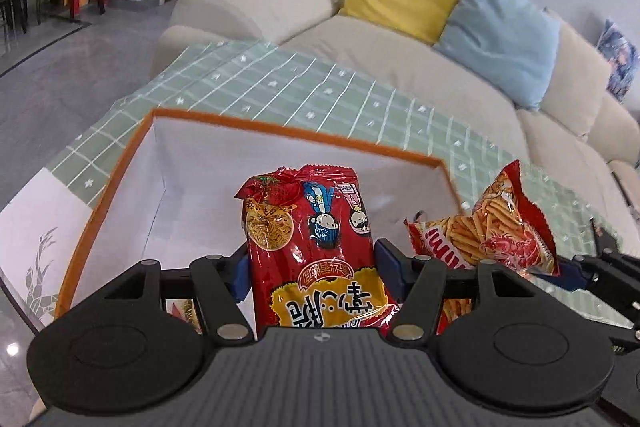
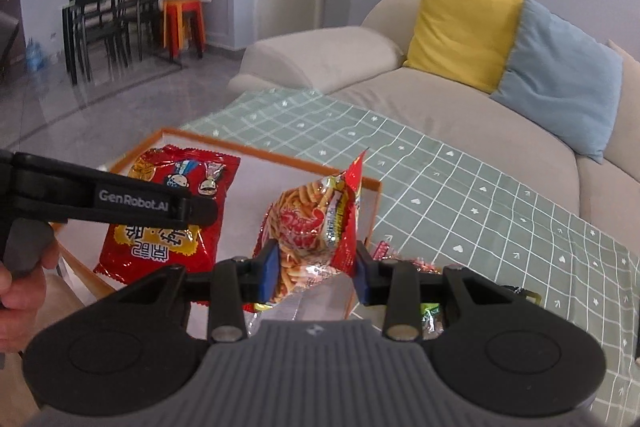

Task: Organize snacks
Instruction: 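Carry the red snack bag with the left tool while the right tool carries the fries bag into the box, then open the left tool to release the red bag while the right tool releases the fries bag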

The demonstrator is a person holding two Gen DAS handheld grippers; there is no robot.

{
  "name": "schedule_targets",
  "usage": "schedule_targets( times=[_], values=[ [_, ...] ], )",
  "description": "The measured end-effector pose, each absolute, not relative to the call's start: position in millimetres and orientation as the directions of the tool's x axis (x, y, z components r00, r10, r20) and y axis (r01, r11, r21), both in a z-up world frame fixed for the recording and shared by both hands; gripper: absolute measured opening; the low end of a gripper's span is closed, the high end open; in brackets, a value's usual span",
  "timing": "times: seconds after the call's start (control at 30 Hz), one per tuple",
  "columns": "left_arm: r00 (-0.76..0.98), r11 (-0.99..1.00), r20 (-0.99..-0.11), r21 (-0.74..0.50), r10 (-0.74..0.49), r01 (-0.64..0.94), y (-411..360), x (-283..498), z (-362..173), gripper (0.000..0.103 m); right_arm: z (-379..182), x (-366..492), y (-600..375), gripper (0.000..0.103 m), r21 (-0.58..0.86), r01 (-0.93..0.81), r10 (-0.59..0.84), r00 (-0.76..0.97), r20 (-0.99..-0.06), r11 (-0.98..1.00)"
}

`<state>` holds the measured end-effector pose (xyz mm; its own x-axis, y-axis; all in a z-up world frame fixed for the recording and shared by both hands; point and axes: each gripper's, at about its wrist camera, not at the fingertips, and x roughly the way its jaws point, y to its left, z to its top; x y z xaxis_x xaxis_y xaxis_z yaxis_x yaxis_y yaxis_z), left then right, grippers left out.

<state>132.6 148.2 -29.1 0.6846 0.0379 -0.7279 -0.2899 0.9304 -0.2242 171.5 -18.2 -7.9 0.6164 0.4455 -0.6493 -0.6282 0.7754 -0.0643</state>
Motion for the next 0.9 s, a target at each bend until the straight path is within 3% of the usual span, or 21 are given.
schedule_targets(
  times=[0.47, 0.9],
  values=[
    [0.568, 0.941, -0.822, -0.148, 0.054, -0.304, 154.2, 156.5, -71.7, 0.07, -54.6, 199.5, 19.5, 0.035, -0.154, -0.68, 0.372, 0.56, -0.74, 0.717],
    [0.495, 0.947, -0.866, -0.098, 0.069, -0.304, 152.8, 166.1, -89.9, 0.071, -69.3, 200.4, 30.9, 0.037, -0.213, -0.698, 0.335, 0.56, -0.758, 0.683]
  ],
)
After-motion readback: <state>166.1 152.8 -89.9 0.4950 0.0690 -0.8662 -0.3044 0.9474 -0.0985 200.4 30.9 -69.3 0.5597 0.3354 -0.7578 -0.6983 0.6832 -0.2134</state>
